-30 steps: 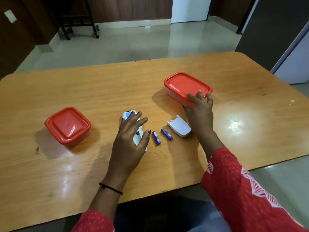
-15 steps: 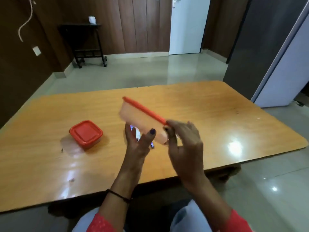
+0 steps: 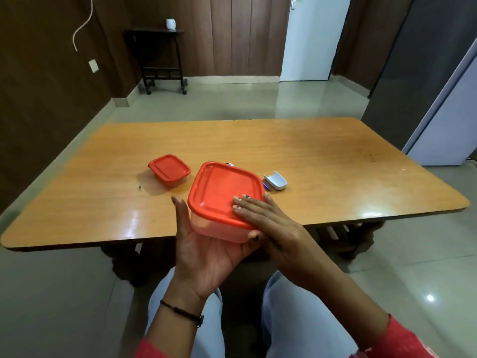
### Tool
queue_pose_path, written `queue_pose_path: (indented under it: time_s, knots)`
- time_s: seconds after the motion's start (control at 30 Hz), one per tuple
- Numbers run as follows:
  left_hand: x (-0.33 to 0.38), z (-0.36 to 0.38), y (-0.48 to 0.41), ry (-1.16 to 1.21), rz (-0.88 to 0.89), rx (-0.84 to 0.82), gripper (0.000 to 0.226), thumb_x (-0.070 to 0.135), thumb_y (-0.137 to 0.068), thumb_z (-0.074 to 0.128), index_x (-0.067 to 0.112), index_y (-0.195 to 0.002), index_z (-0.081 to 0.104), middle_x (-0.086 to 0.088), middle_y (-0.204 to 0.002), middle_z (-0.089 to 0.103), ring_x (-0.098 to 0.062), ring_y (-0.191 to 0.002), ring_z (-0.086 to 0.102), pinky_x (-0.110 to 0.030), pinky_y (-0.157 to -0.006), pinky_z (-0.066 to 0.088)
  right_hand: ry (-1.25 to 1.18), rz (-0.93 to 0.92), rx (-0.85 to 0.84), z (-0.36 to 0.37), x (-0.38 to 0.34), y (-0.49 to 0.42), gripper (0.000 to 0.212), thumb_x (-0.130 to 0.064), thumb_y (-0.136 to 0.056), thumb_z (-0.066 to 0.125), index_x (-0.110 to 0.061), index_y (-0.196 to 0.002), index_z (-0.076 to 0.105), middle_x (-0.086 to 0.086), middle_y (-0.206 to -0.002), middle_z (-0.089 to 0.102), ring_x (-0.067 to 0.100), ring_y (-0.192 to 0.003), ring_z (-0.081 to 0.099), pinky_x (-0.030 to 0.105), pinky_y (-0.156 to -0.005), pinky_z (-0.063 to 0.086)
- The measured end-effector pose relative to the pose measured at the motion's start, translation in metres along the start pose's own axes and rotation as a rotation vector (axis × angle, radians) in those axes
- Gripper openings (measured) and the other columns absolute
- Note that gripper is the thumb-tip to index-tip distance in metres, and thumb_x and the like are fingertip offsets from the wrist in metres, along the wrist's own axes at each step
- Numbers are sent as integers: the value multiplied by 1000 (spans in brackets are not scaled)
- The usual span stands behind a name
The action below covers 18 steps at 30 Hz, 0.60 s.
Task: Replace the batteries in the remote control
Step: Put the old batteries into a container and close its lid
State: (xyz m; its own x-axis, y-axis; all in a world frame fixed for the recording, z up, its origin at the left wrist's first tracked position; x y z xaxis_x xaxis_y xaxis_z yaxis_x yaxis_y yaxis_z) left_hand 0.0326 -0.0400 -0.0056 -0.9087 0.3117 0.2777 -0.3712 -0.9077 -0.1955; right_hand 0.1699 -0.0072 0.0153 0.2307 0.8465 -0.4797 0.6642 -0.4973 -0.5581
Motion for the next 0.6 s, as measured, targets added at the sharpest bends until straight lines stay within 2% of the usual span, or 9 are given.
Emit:
queue_pose_path:
  time_s: [0.13, 0.27, 0.33, 0.4, 0.47, 0.5, 0.53, 0.6]
  knots:
    - [-6, -1, 5, 60, -56, -33, 94, 72, -85, 31, 11, -146, -6, -25, -133, 51, -33, -120, 52, -43, -101, 36, 85, -59, 84, -4, -9, -1, 35, -17, -96, 43, -5, -125, 57, 7, -133, 57, 15, -130, 47, 38, -107, 38]
    - [-7, -4, 8, -27, 0, -28, 86, 73, -87, 19, 14, -142, -12, -25, -141, 43, -31, -130, 43, -40, -111, 25, 14, -40, 160, -4, -18, -5, 31, -16, -95, 43, -4, -116, 62, 7, -123, 63, 13, -123, 53, 33, -106, 39]
    - [-7, -3, 10, -69, 26, -3, 86, 70, -88, 25, 14, -143, -11, -25, -142, 42, -32, -131, 42, -41, -112, 25, -13, -20, 195, -1, -21, -2, 29, -16, -95, 44, -4, -114, 63, 7, -121, 64, 13, -120, 55, 31, -104, 41]
    - [-10, -4, 15, -95, 31, 78, 89, 63, -85, 46, 13, -147, 7, -25, -140, 45, -36, -129, 44, -47, -107, 33, -83, 36, 319, -7, -21, -1, 26, -12, -92, 46, -3, -108, 64, 7, -112, 67, 11, -110, 61, 26, -94, 48]
    - [-17, -9, 23, -116, 68, 192, 93, 53, -66, 76, 16, -141, 34, -23, -134, 51, -42, -127, 45, -55, -96, 45, -125, 116, 535, -26, -14, -7, 24, -11, -93, 43, -3, -100, 64, 5, -95, 69, 8, -89, 66, 20, -76, 52]
    - [-22, -12, 25, -130, 105, 248, 98, 47, -54, 86, 17, -136, 42, -22, -130, 54, -44, -127, 46, -60, -92, 48, -130, 161, 621, -37, -9, -12, 24, -13, -95, 42, -4, -96, 64, 4, -88, 69, 10, -80, 65, 21, -68, 52]
    - [-27, -15, 27, -156, 119, 295, 101, 43, -44, 91, 16, -131, 48, -23, -128, 57, -46, -125, 48, -64, -88, 48, -130, 206, 671, -46, -3, -18, 24, -14, -97, 41, -5, -93, 63, 3, -81, 68, 10, -74, 64, 23, -63, 51]
    - [-34, -13, 26, -151, 82, 355, 100, 36, -38, 94, 12, -127, 54, -25, -125, 60, -48, -116, 56, -64, -81, 51, -116, 284, 716, -59, 9, -29, 25, -14, -99, 41, -10, -86, 62, -7, -72, 62, 2, -65, 57, 21, -57, 45]
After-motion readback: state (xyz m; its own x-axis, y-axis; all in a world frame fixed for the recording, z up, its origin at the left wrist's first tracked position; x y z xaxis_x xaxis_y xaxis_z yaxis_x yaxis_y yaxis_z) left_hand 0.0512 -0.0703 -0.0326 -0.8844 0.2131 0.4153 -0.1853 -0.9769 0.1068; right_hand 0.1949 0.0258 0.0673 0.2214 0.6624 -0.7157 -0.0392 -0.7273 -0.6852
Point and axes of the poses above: each hand's wrist, its own y-axis away from the middle knuckle, its own z-axis out of the palm, x = y × z, the point moved 2 cm from there along -y, towards the middle knuckle
